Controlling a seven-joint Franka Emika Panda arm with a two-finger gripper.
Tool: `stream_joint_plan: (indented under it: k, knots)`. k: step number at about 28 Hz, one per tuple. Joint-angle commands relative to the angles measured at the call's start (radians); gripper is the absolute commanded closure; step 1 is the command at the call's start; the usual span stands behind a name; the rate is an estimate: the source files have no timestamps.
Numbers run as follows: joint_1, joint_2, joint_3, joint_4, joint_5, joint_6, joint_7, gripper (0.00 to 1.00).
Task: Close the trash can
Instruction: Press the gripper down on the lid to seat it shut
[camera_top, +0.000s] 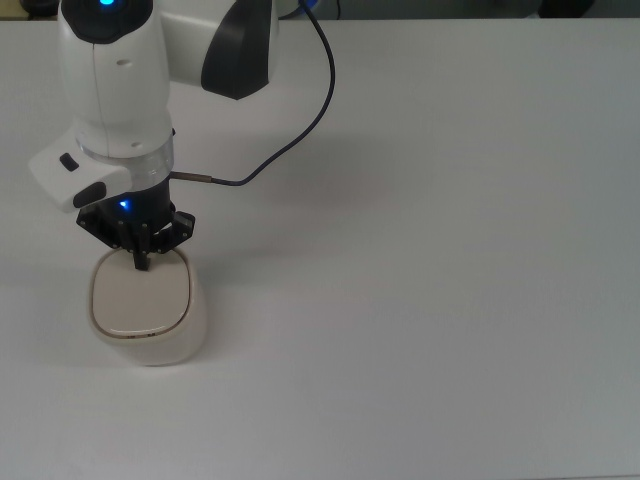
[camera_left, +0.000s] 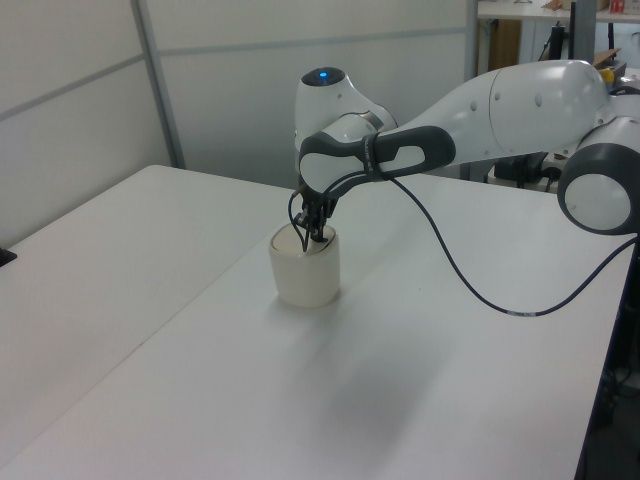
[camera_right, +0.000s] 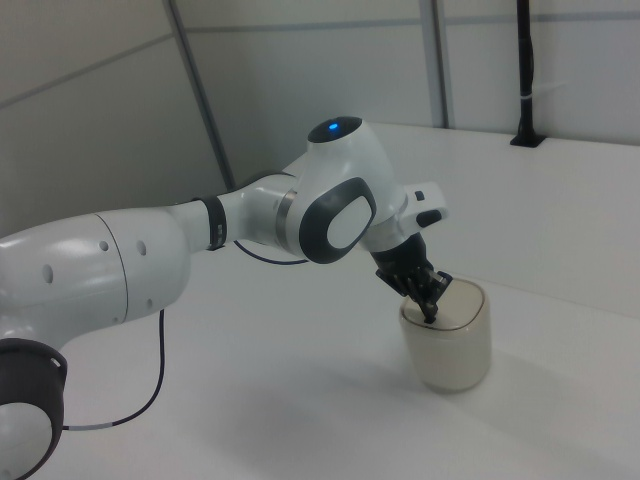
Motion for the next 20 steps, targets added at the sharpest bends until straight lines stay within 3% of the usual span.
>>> stream_joint_plan:
  k: [1,14,20]
  knots:
    - [0.001,-0.007,-0.003,-0.036,0.019,-0.018,-0.040,1.00]
    - [0.009,0.001,-0.001,-0.041,0.027,-0.025,-0.045,1.00]
    - [0.008,-0.062,-0.004,-0.005,0.096,-0.053,0.007,1.00]
